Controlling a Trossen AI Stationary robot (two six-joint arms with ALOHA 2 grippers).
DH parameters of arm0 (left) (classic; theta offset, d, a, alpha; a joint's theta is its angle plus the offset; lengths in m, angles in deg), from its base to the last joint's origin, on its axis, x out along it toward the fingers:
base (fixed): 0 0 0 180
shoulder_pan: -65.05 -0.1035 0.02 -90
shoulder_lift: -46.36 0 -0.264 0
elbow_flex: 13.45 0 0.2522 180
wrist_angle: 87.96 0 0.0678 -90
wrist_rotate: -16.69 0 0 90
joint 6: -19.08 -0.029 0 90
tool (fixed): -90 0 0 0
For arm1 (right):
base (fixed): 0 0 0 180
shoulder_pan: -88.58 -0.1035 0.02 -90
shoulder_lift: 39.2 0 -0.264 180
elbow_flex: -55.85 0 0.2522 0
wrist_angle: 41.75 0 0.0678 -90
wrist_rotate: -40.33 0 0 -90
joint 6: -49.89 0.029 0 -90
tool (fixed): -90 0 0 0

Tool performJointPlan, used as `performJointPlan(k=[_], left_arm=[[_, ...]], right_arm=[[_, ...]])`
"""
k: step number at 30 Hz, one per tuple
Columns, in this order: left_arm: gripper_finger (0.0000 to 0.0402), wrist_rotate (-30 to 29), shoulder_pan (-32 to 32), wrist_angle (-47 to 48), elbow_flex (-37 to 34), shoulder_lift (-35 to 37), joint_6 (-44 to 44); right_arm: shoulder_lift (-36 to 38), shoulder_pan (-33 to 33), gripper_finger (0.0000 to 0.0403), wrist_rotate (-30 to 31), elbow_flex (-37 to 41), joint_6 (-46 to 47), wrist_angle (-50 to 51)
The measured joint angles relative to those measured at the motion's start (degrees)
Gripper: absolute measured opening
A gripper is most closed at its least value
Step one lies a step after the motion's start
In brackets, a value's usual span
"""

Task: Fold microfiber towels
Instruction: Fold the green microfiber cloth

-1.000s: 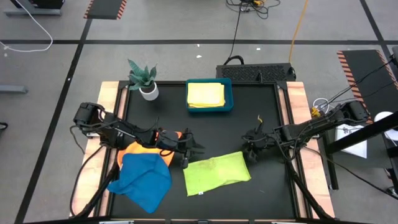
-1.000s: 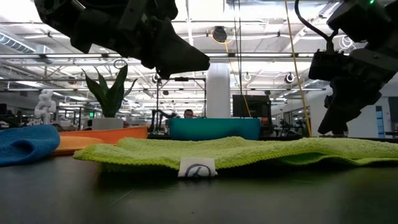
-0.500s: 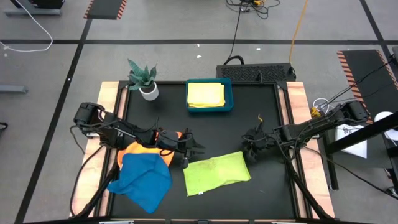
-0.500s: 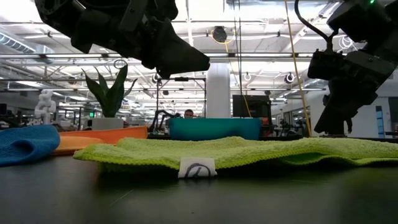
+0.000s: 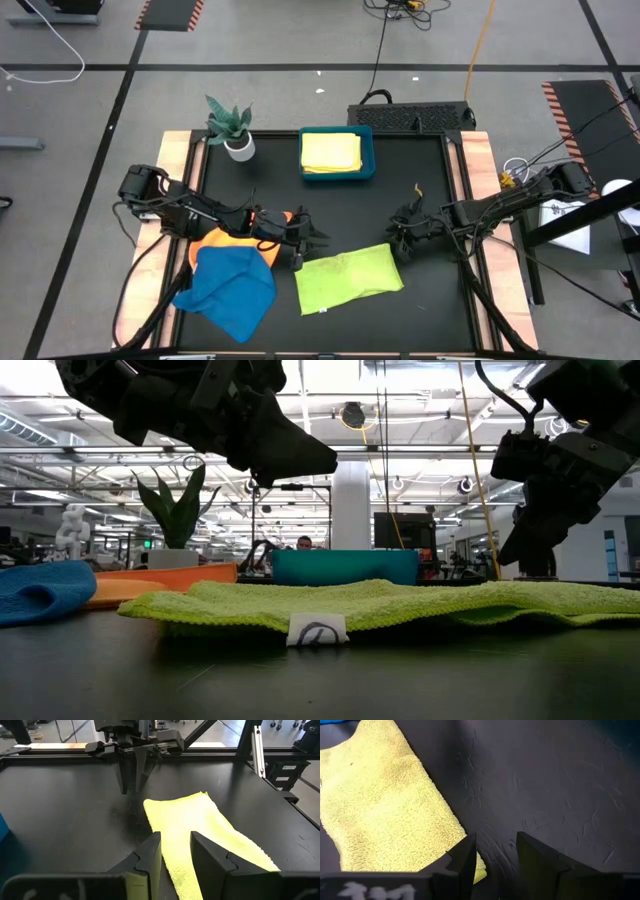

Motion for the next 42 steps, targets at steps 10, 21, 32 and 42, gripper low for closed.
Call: performJointPlan(k=[10,21,32,42], left_arm=[[0.0106,0.0,0.0,0.0,0.0,0.0,1.4],[0.0106,-0.5,0.1,0.2,0.0,0.0,1.2],[0.0106,-0.5,1.1,0.3,0.0,0.0,2.0],[0.0106,-0.5,1.5,0.3,0.0,0.0,1.8]], right_arm=[[0.0,0.0,0.013,0.0,0.0,0.7,0.0],[0.0,-0.2,0.013,0.0,0.0,1.8,0.0],[0.0,-0.2,0.013,-3.6,0.0,6.9,0.7],[0.0,-0.2,0.0136,-6.7,0.0,7.9,0.8]])
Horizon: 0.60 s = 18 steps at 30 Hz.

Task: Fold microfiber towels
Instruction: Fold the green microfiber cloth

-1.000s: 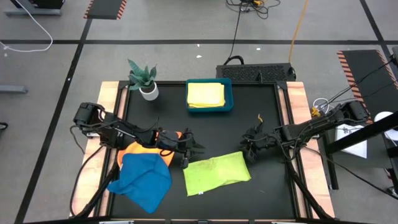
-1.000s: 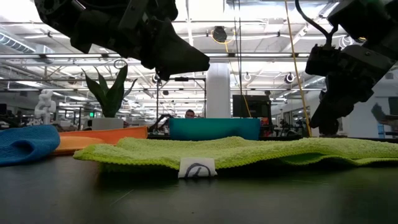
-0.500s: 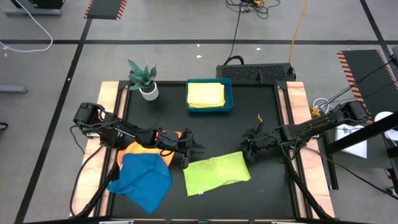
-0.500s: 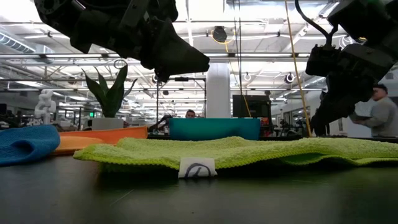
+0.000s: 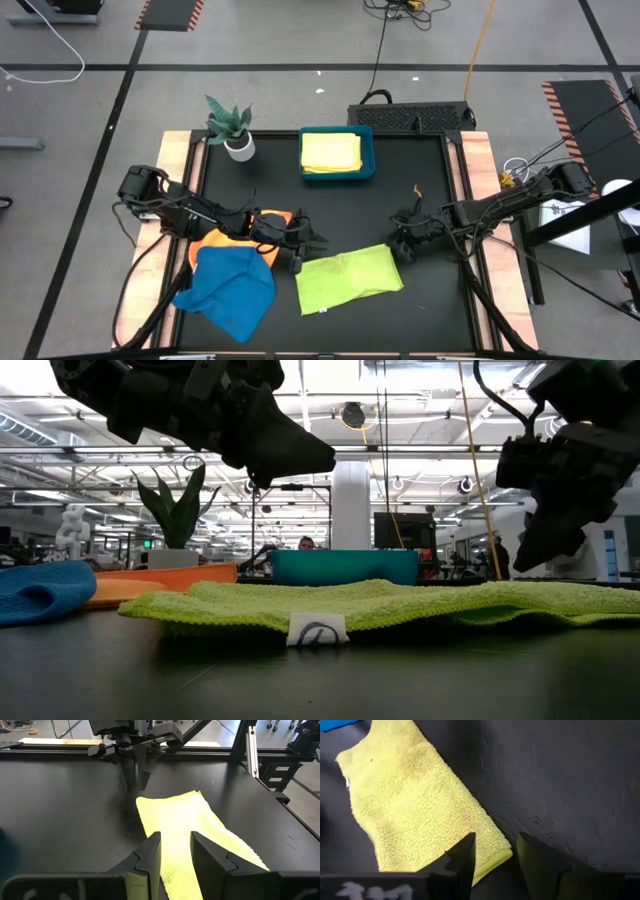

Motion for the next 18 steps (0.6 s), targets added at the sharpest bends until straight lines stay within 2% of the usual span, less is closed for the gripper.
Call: performJointPlan(k=[4,8,11,14,18], left_arm=[[0.0106,0.0,0.0,-0.1,0.0,0.0,-0.3],[0.0106,0.0,0.0,-0.4,0.0,0.0,-1.3],[0.0106,0.0,0.0,-1.2,0.0,0.0,-1.5],[0.0106,0.0,-0.1,-2.7,0.0,0.0,-2.2],[0.0106,0.0,-0.1,-3.9,0.0,0.0,-3.6]], right_arm=[[0.0,0.0,0.0175,-1.1,1.3,0.1,-0.5],[0.0,0.1,0.0223,0.5,4.0,1.4,-1.6],[-0.2,0.1,0.0247,0.4,7.9,1.6,-10.7],[-1.2,0.1,0.0252,0.0,12.0,1.6,-21.6],[-3.9,0.2,0.0235,-0.8,14.4,4.0,-26.9]])
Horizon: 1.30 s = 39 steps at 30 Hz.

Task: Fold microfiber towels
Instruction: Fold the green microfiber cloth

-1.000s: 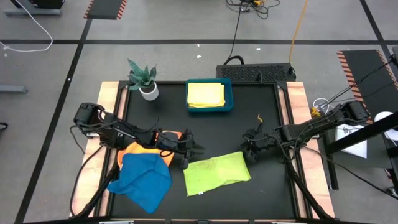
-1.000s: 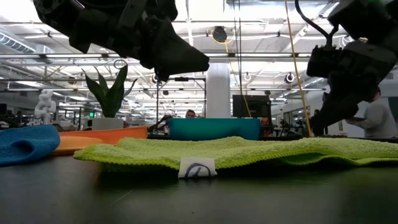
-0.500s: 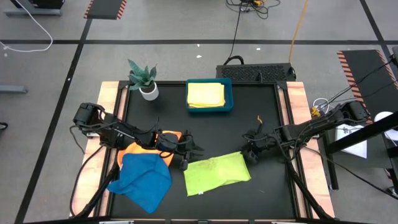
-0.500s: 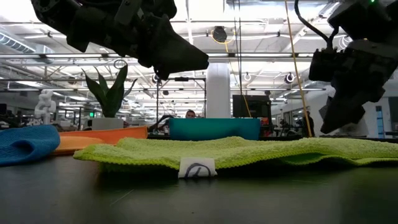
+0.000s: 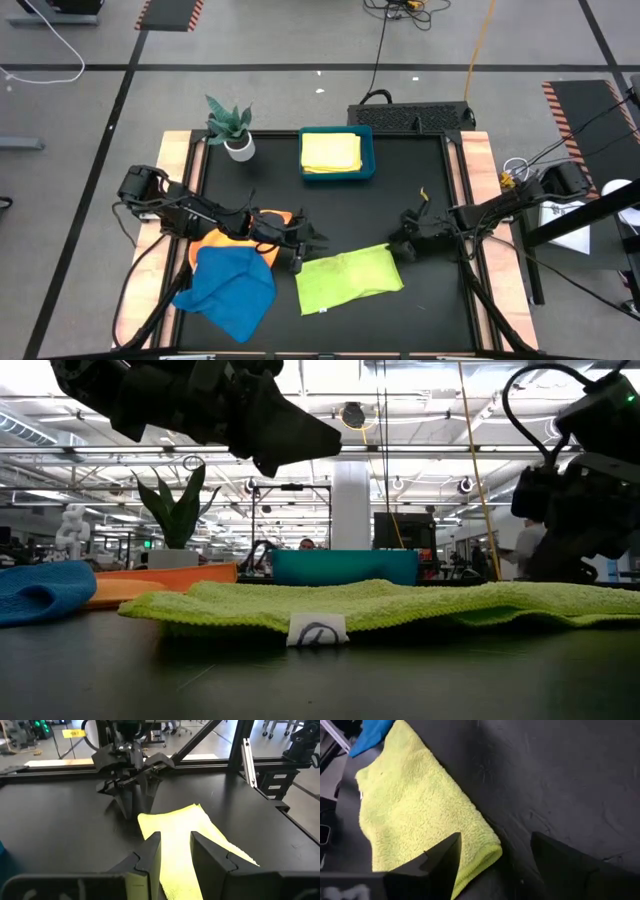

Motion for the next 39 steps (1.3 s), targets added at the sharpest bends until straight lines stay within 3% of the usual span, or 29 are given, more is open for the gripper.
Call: performJointPlan(k=[7,16,21,28,32,39], left_arm=[[0.0106,0.0,0.0,-1.4,0.0,0.0,-0.4],[0.0106,0.0,0.0,-2.3,0.0,0.0,0.5],[0.0107,1.0,-1.3,-2.3,1.5,-2.4,2.0],[0.0137,9.3,-4.7,-2.0,10.2,-11.2,5.5],[0.0169,14.0,-6.8,2.7,16.2,-14.8,8.3],[0.0224,15.0,-8.7,13.7,25.2,-19.5,10.1]], right_arm=[[-5.1,0.0,0.0161,0.4,0.3,-2.2,-5.9],[-5.2,0.0,0.001,0.7,0.1,-5.5,-5.7],[-2.4,0.0,0.0009,0.9,-2.2,-8.2,-6.2],[-1.3,0.0,0.0002,1.3,-9.5,-16.3,-5.8],[-1.3,-0.1,0.0001,1.3,-13.7,-20.2,-2.4],[-1.3,-0.2,0.0001,1.4,-16.1,-23.8,-0.8]])
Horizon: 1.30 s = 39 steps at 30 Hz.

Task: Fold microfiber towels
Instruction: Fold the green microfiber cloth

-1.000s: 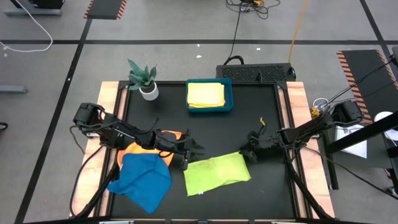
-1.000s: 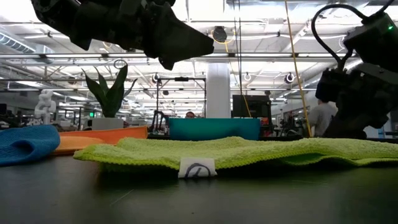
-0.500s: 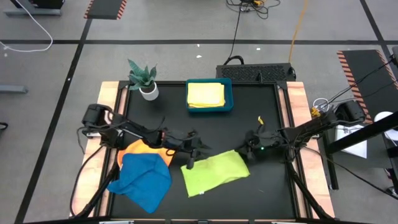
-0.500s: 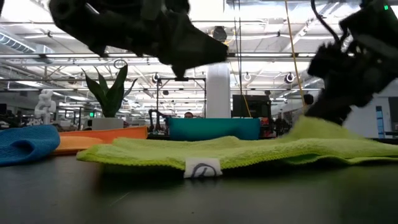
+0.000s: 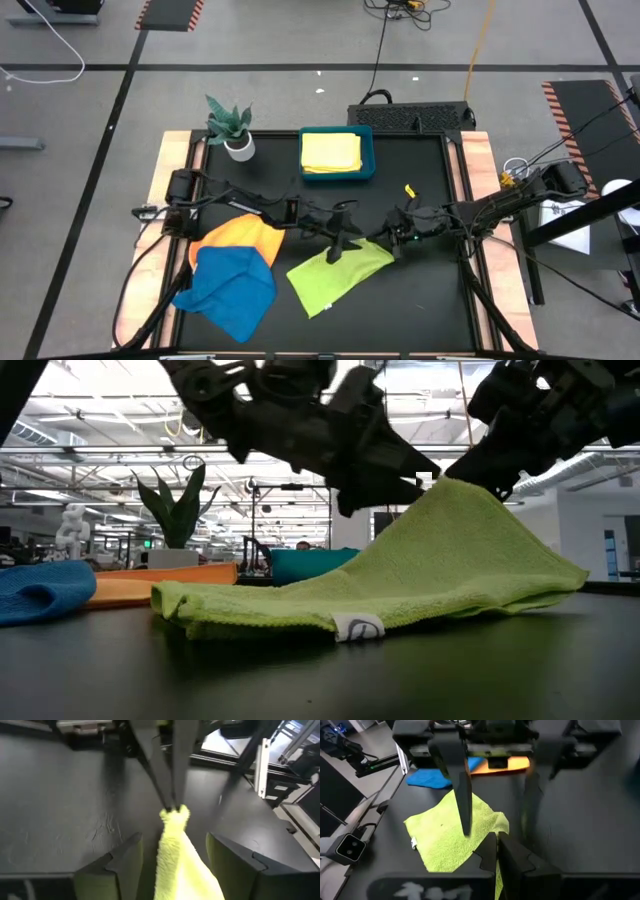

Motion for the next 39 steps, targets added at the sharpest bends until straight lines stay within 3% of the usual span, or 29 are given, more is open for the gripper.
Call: performJointPlan(k=[6,11,17,23,25,35,39], left_arm=[[0.0243,0.8,-0.1,1.0,3.8,-2.5,1.2],[0.0222,1.1,-0.6,1.0,4.3,-3.2,2.6],[0.015,1.3,-1.3,0.9,4.3,-3.2,3.8],[0.0033,1.4,-1.4,0.3,4.3,-3.2,-1.2],[0.0011,1.4,-1.4,0.3,4.3,-3.2,-2.8],[0.0004,2.8,-1.4,2.6,4.2,-1.2,-8.2],[0.0003,2.8,-1.3,5.5,4.2,0.3,-9.6]], right_arm=[[0.0,0.0,0.0001,0.0,0.0,-1.1,-0.1],[0.0,0.0,0.0,0.0,0.0,-1.4,-0.3],[0.0,0.0,0.0,0.0,0.0,-2.6,-1.1],[0.0,0.0,0.0013,0.1,0.0,-3.0,-3.5],[0.0,0.0,0.0026,-0.2,0.0,-3.1,-3.4],[-0.1,0.0,0.0157,-0.2,0.9,-3.2,9.6],[0.1,0.0,0.0199,-0.2,4.4,-0.5,5.6]])
